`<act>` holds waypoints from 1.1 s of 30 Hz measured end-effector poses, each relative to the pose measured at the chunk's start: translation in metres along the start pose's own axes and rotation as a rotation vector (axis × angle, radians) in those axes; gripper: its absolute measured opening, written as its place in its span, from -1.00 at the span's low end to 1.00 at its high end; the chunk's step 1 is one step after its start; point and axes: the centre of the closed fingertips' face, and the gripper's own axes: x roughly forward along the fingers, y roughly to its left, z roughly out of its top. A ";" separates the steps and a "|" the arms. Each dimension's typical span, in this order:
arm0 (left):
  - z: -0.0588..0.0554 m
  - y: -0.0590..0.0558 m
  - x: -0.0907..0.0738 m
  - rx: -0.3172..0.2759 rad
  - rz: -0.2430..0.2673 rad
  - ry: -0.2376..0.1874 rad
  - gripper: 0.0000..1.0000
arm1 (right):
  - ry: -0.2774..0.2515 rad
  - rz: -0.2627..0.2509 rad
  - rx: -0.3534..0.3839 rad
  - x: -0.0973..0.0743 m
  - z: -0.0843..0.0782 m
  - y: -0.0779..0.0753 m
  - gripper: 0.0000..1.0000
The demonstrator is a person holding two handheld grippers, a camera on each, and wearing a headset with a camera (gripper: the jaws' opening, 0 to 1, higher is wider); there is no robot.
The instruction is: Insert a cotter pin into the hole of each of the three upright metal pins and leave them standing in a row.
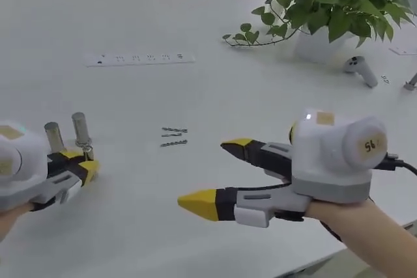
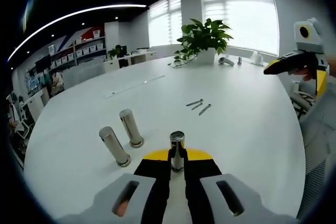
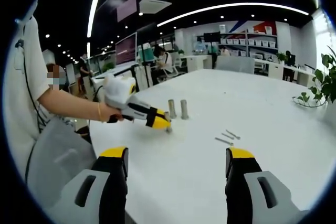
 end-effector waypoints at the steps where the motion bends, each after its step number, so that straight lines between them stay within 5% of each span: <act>1: -0.001 -0.003 -0.001 0.007 -0.006 0.001 -0.86 | 0.000 0.001 0.001 -0.001 0.000 0.000 0.54; 11: -0.006 -0.025 -0.004 0.019 -0.046 0.013 -0.86 | 0.006 0.005 0.001 -0.005 -0.003 0.003 0.54; 33: -0.007 -0.037 -0.002 -0.002 -0.093 -0.013 -0.86 | 0.021 0.007 0.004 -0.005 -0.007 -0.001 0.46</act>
